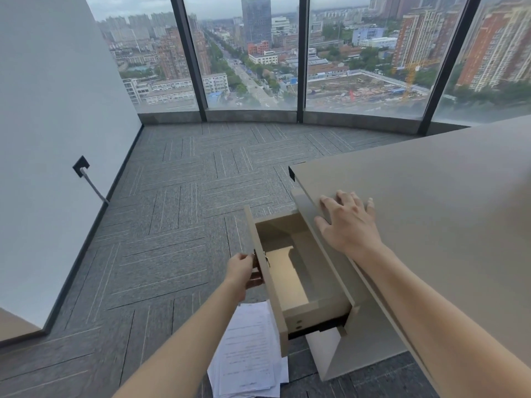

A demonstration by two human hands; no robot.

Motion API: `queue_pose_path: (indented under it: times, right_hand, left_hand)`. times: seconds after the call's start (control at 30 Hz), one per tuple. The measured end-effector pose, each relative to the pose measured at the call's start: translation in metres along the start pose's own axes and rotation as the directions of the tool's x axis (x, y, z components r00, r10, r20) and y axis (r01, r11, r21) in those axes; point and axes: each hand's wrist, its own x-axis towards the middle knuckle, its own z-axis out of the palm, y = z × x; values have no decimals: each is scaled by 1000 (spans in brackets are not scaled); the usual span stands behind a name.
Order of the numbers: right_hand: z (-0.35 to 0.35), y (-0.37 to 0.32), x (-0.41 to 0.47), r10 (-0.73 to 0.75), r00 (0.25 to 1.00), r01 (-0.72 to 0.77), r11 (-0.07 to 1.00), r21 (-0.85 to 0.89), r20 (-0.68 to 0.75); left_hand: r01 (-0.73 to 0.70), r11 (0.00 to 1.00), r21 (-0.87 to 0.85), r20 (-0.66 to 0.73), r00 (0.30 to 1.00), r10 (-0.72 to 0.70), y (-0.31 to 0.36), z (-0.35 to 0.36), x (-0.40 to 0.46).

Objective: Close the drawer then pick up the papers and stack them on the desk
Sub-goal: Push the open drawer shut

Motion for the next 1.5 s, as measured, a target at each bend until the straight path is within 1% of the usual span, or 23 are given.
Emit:
queue_pose_path:
  times: [0.2, 0.43, 0.53, 0.67, 0.97, 1.07, 1.27, 1.4, 1.5]
  right_hand:
    - [0, 2, 1, -5, 1000, 5, 1000, 8, -6]
    - [1, 2, 1, 0, 1000, 0, 1000, 20, -5]
    - [1, 2, 2, 9, 1000, -9, 1000, 30, -9]
    - [0, 2, 2, 10, 1000, -10, 999, 35, -8]
    - [3, -2, 4, 5, 1000, -5, 1000, -6, -15]
    - [2, -2, 2, 10, 1000, -10, 1000, -2, -14]
    - [0, -1, 2, 8, 1000, -8, 1000, 26, -16]
    - [1, 0, 2, 7, 1000, -6, 1000, 30, -22]
    - [2, 1, 3, 6, 1000, -5, 1000, 30, -26]
  left_hand:
    - [-9, 1000, -22, 85, 996, 11, -2, 39, 13]
    - [19, 1000, -15, 159, 987, -17, 3, 74, 26]
    - [28, 999, -37, 180, 983, -21, 3, 87, 31]
    - [33, 996, -81, 243, 970, -13, -1, 104, 34]
    - [31, 996, -83, 161, 987, -17, 0, 125, 39]
    - [36, 998, -56, 175, 984, -25, 4, 126, 38]
    - [146, 989, -29, 279, 951, -132, 9, 121, 43]
    - [188, 982, -35, 290, 942, -170, 9, 118, 51]
    - [303, 952, -50, 305, 912, -274, 12, 118, 53]
